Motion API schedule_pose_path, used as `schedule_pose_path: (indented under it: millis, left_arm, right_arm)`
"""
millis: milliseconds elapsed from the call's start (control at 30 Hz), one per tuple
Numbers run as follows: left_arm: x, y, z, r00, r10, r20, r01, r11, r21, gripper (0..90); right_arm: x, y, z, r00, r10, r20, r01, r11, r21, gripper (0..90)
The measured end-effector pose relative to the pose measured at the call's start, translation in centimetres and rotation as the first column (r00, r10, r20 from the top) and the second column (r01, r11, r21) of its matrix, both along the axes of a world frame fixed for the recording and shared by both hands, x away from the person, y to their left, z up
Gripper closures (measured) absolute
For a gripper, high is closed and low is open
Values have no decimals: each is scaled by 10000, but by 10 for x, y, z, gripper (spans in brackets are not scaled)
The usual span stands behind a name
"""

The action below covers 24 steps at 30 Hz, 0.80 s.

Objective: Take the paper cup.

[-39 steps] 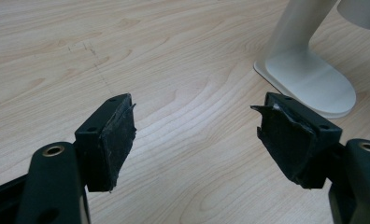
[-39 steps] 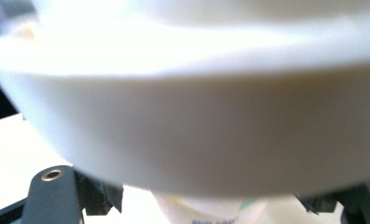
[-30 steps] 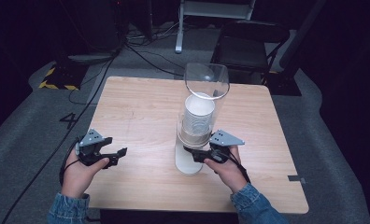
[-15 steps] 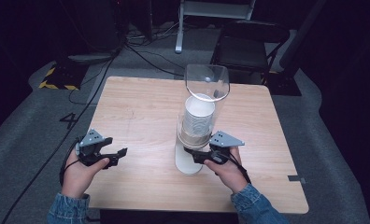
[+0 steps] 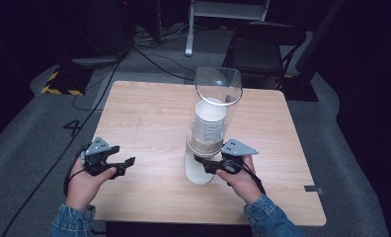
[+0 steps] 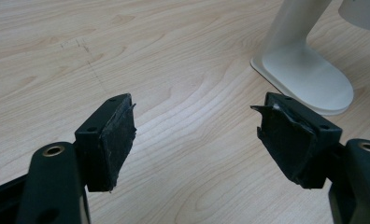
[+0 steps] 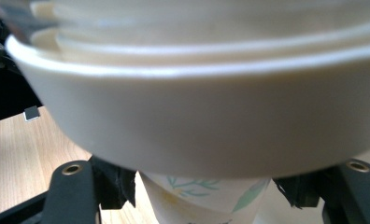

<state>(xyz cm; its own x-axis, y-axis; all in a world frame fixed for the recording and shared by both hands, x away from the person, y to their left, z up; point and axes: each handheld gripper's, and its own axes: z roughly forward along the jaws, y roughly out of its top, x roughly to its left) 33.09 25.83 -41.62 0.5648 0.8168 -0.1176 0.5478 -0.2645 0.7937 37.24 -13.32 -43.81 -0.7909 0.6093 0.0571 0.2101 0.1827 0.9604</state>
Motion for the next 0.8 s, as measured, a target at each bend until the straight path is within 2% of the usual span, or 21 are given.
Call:
schedule_pose_path:
  millis: [167, 533, 567, 633, 800]
  left_arm:
    - [1, 0, 0, 10000, -55, 40, 55, 10000, 56, 268]
    - [1, -1, -1, 10000, -44, -37, 44, 10000, 44, 268]
    - [1, -1, -1, 10000, -33, -48, 33, 10000, 31, 268]
    - [1, -1, -1, 10000, -49, -48, 49, 10000, 26, 268]
    - [1, -1, -1, 10000, -46, -40, 47, 10000, 27, 268]
  right_arm:
    - [1, 0, -2, 9997, 61, 225, -59, 9999, -85, 324]
    - [4, 0, -3, 9991, 68, 416, -60, 9998, -191, 324]
    - [4, 0, -4, 9984, 42, 571, -21, 9993, -379, 323]
    - [4, 0, -4, 9981, 49, 617, -24, 9991, -419, 322]
    - [3, 1, -4, 9990, 43, 452, -26, 9993, -366, 322]
